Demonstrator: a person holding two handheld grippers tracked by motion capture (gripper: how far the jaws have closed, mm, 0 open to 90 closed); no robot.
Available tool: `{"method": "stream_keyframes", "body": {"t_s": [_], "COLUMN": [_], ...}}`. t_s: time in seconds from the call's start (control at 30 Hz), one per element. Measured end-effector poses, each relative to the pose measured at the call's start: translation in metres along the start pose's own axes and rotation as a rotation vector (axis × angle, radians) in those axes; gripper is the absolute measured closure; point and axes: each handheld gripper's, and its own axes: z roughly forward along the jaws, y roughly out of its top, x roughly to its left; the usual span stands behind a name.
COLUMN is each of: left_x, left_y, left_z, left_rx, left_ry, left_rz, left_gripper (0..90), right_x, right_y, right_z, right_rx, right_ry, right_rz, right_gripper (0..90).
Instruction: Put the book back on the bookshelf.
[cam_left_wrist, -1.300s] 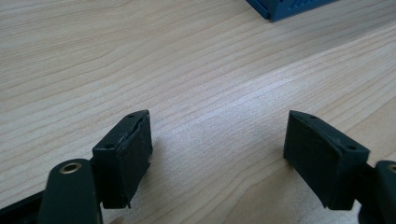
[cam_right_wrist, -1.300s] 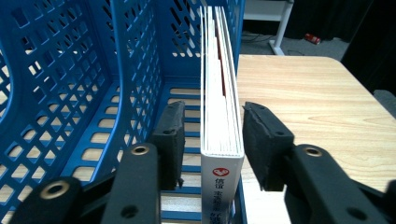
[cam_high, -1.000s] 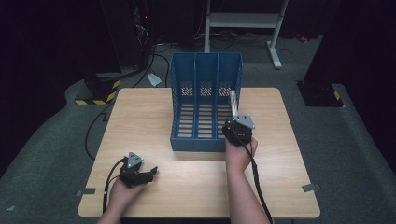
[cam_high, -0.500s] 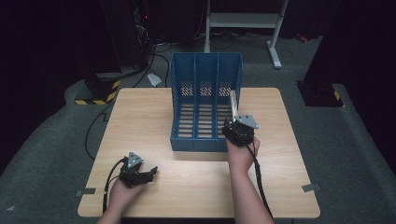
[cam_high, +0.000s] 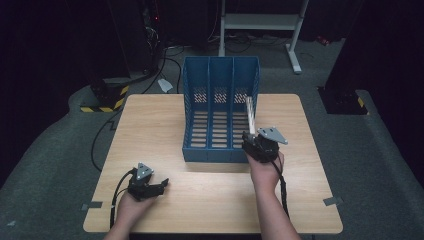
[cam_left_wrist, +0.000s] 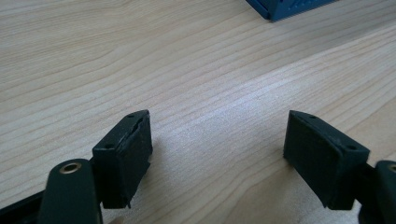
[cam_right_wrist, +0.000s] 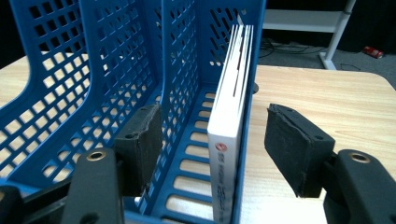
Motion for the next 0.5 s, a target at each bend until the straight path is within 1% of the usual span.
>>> {"method": "stream_keyframes", "body": {"t_s": [0.03,0.17,0.33,0.5], "left_x": [0.0,0.0,0.0,0.0], "left_y": [0.0,0.0,0.0,0.0], "left_z": [0.0,0.0,0.0,0.0], "left_rx": [0.0,0.0,0.0,0.0], "left_ry": [0.0,0.0,0.0,0.0], "left_rz": [0.0,0.0,0.0,-0.001], "left_gripper": [23.7,23.7,23.7,23.7], "right_x": [-0.002,-0.012,-0.03,-0.05], "right_y": [-0.001,-0.006,-0.017,-0.032], "right_z": [-0.003,-0.013,-0.024,-0.029], "right_rx": [-0.001,0.005,0.005,0.034], "right_ry": [0.005,0.026,0.017,-0.001], "right_rz": [-0.009,-0.009,-0.008,-0.008], "right_gripper": [36.5,36.5,36.2,35.3]}}
